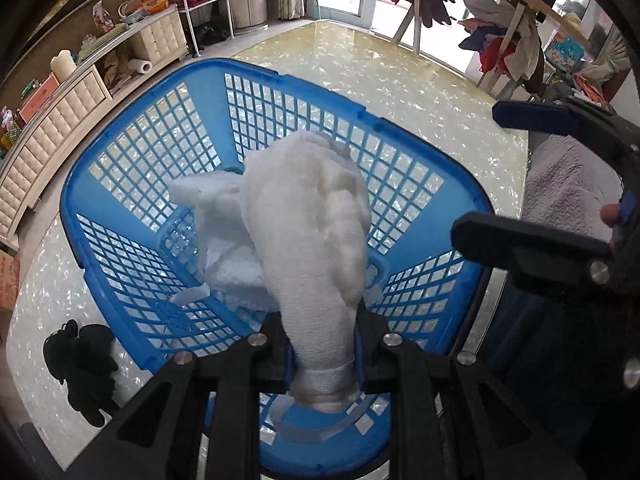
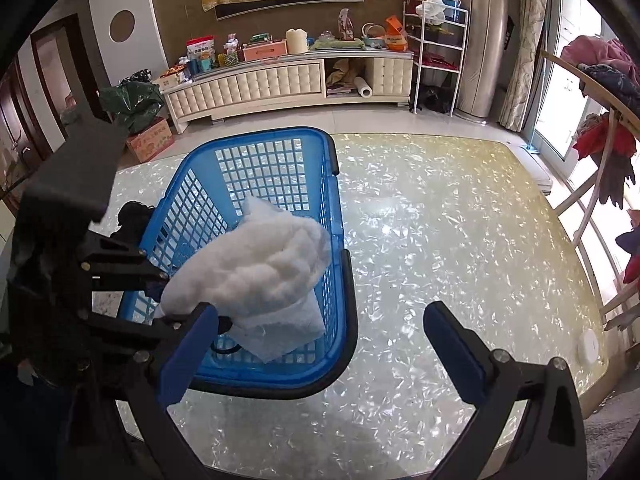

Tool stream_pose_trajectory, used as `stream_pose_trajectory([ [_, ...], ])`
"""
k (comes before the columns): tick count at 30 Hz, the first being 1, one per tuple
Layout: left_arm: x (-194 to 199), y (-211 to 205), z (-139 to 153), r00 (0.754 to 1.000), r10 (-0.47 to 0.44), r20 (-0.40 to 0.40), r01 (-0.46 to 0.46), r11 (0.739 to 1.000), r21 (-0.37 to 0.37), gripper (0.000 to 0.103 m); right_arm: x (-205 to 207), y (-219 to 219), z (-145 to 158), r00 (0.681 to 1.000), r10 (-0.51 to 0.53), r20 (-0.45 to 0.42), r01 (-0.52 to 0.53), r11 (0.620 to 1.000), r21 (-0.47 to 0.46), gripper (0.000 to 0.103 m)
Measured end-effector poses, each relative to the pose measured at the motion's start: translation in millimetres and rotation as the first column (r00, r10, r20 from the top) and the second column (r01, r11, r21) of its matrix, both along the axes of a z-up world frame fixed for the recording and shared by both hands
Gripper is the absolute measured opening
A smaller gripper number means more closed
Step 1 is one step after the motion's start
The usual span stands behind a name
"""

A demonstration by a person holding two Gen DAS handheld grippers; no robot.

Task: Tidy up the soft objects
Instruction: 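Carry the quilted pad with the left gripper over the basket, then open the left gripper to release the quilted pad into the basket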

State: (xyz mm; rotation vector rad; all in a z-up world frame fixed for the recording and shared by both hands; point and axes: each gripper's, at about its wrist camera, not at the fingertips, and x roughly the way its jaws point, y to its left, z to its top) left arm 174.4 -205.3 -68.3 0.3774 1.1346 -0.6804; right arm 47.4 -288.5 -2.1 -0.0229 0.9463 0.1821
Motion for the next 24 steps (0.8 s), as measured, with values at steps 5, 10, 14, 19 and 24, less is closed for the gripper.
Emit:
stream_pose_trajectory([
  [5, 0, -4, -3, 1.000, 0.008, 0.007, -0.008, 1.000, 0.015, 0.025, 0, -2, 0, 1.000, -0.011, -0.004, 0.011, 1.000, 0.008, 0.103],
  [10, 1, -2, 2, 0.999, 0.026, 0.037, -0.027, 0.999, 0.022, 0.050, -1, -5, 1, 1.000, -0.027, 0.001, 0.027, 1.000, 0.015, 0.103],
  [14, 5, 4, 10, 0.997, 0.050, 0.052, -0.050, 0.999, -0.003, 0.075, -2, -10, 3, 0.999, -0.040, 0.006, 0.040, 0.999, 0.030, 0.103],
  [19, 6, 12, 23, 0.995, 0.073, 0.065, -0.071, 0.997, -0.025, 0.078, -3, -13, 5, 0.999, -0.043, 0.014, 0.043, 0.998, 0.039, 0.103],
  [24, -1, 22, 35, 0.990, 0.096, 0.107, -0.093, 0.995, -0.030, 0.083, -4, -13, 6, 0.999, -0.041, 0.023, 0.040, 0.999, 0.035, 0.103],
])
